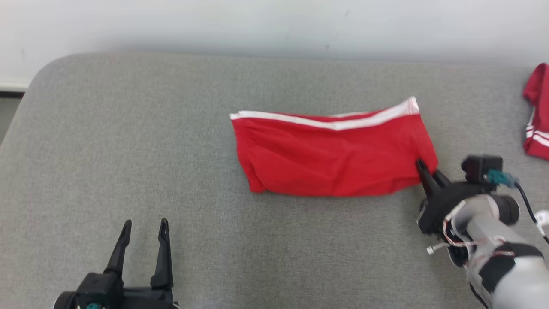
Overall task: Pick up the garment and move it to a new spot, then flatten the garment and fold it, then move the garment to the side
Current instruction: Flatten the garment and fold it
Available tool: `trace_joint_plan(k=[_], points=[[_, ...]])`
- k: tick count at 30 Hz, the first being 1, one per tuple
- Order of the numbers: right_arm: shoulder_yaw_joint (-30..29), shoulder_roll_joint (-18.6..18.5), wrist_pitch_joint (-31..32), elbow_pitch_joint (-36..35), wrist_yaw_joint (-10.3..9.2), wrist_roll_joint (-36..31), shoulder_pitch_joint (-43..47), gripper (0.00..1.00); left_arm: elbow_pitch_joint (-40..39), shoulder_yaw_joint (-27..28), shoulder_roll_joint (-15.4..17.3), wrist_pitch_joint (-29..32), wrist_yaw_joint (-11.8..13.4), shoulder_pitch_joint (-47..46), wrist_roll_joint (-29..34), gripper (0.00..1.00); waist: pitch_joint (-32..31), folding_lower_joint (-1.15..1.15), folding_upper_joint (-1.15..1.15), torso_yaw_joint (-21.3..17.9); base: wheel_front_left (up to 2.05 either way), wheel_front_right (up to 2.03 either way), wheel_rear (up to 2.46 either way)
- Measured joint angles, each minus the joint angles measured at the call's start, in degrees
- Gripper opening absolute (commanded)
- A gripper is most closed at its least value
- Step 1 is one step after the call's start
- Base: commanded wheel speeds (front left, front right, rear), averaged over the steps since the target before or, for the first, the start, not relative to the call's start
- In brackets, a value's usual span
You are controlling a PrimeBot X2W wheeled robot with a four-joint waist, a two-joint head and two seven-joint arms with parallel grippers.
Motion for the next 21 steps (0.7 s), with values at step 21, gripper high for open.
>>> trace_joint_plan(k=[21], points=[[-6.9, -8.6, -0.7, -10.7, -0.01, 3.2, 16.7, 0.00, -0.2, -1.4, 0.0, 0.0, -0.3, 4.5, -0.5, 1.00, -5.5, 0.00, 0.00, -3.8, 0.00, 0.00, 0.00]])
